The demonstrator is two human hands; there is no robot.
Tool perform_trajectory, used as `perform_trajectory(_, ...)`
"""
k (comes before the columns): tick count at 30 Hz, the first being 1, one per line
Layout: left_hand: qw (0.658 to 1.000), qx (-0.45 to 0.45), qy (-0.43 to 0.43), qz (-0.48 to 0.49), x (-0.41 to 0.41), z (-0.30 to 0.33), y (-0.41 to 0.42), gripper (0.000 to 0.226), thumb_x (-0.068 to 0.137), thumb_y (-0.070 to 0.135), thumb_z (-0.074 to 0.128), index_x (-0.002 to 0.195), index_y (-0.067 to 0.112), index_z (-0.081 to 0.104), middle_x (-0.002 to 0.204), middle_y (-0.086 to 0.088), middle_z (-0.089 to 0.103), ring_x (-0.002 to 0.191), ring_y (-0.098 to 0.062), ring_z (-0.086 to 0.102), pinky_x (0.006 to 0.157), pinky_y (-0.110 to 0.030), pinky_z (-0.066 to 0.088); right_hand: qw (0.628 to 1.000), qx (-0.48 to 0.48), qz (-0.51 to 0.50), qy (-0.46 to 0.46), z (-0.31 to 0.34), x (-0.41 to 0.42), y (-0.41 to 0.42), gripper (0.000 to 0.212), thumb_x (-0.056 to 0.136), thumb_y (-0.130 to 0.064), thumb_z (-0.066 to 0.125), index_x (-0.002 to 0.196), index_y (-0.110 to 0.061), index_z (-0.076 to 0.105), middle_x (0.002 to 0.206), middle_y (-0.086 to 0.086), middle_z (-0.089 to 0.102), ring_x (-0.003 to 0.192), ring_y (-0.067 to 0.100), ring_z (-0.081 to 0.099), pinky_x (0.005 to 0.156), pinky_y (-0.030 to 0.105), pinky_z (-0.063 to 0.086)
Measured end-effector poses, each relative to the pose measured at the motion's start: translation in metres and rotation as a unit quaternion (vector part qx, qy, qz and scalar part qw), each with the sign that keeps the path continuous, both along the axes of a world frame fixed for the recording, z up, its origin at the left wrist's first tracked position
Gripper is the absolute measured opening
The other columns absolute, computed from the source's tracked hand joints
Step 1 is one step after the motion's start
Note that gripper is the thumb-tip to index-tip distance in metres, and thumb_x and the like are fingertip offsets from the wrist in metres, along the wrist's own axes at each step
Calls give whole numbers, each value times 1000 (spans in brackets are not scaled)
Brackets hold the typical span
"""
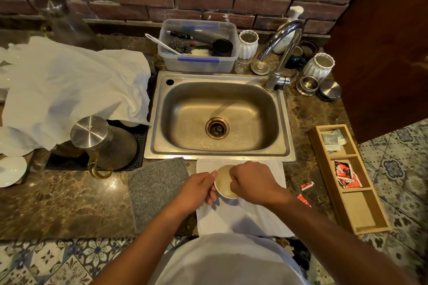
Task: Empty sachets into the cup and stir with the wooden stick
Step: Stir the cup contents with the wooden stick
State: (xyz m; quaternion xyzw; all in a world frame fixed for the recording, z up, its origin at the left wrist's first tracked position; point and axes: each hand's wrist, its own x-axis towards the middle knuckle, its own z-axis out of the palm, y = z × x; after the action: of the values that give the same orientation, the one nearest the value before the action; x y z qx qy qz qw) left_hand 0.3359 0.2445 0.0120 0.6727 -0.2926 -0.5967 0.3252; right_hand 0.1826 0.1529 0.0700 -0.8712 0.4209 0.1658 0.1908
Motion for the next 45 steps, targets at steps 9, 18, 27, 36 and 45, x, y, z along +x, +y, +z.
perform_trajectory(9,1000,-8,-11,-11,1,0,1,54,104,37,46,87,-12,62,65,-10,68,59,-24,60,60,-28,52,997,-54,-23,-43,2,9,-9,27,98,-39,58,110,-20,72,104,5,74,87,24,67,70,26,39)
perform_trajectory(18,1000,-9,-24,-13,0,0,2,53,103,38,47,86,-9,64,64,-7,68,57,-20,61,62,-29,52,998,-67,-8,0,5,4,-14,25,95,-32,63,114,-19,72,104,6,74,89,26,69,70,28,41)
perform_trajectory(27,1000,-9,-22,-4,-2,4,1,47,104,37,46,78,2,64,60,-5,67,56,-22,59,65,-36,50,999,-30,12,10,7,9,-12,30,96,-37,60,112,-16,73,104,8,73,91,28,69,71,30,46)
perform_trajectory(36,1000,-4,-23,2,-3,1,2,54,103,39,46,86,-10,62,65,-11,68,59,-25,61,65,-38,50,998,-50,11,22,6,5,-14,27,93,-32,64,116,-21,72,108,7,74,92,27,70,73,29,46)
perform_trajectory(45,1000,-7,-23,-5,-2,4,3,54,104,38,44,86,-10,61,64,-9,68,58,-24,59,60,-34,46,999,-30,19,-11,3,10,-3,26,98,-36,56,111,-19,71,105,7,74,91,27,68,71,29,42)
